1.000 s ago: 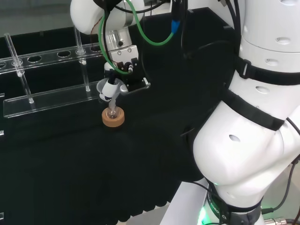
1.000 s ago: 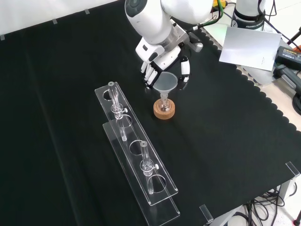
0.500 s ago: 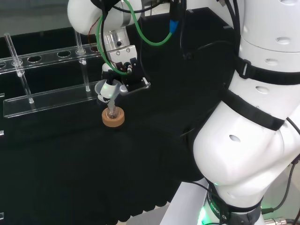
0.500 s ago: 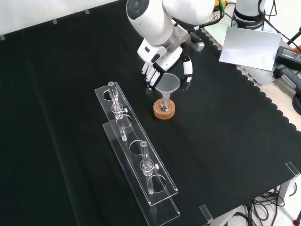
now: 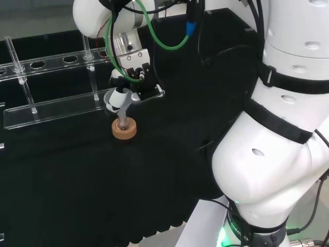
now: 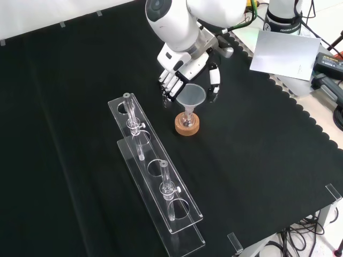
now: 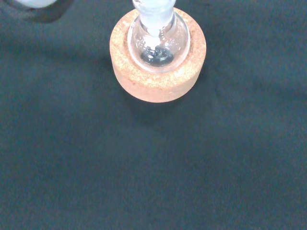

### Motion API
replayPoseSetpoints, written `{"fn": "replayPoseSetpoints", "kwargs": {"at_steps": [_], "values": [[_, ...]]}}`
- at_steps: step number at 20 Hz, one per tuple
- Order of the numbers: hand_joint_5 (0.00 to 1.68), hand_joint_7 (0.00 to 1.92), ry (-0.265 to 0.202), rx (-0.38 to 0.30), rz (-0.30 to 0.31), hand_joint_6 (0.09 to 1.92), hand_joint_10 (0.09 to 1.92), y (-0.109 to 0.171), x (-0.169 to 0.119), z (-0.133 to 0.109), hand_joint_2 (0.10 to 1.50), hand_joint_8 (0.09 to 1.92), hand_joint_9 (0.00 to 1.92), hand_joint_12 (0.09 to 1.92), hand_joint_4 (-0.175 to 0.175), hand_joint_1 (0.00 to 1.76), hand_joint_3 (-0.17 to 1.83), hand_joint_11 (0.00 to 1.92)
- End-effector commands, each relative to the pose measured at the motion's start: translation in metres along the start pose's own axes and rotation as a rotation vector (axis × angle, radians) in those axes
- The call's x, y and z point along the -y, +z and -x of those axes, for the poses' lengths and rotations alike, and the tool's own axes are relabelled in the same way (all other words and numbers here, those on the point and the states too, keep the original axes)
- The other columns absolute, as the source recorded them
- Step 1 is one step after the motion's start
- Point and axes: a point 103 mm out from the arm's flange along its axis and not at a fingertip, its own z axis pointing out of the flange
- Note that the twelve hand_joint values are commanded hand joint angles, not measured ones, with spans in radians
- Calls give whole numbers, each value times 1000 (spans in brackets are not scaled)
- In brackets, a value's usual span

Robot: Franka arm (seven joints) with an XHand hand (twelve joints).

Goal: Place the funnel on the round-bottom flask.

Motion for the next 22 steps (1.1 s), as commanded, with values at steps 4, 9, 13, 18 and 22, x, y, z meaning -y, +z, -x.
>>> {"fn": "replayPoseSetpoints", "kwargs": {"at_steps": [4, 9, 13, 18, 22], "values": [[104, 0, -26, -17, 83, 87, 788, -15, 9, 2, 662, 237, 21, 1457, -45, 589, 329, 0], [138, 11, -60, -48, 180, 87, 767, -34, 20, 9, 683, 555, 160, 1454, -49, 590, 287, 25], [196, 64, -59, -71, 227, 87, 743, -47, 27, 26, 689, 661, 277, 1429, -57, 620, 287, 105], [231, 106, -31, -107, 247, 87, 724, -61, 32, 56, 689, 687, 332, 1413, -58, 650, 293, 152], [245, 121, -11, -121, 253, 87, 715, -71, 32, 78, 689, 692, 352, 1406, -58, 657, 298, 173]]}}
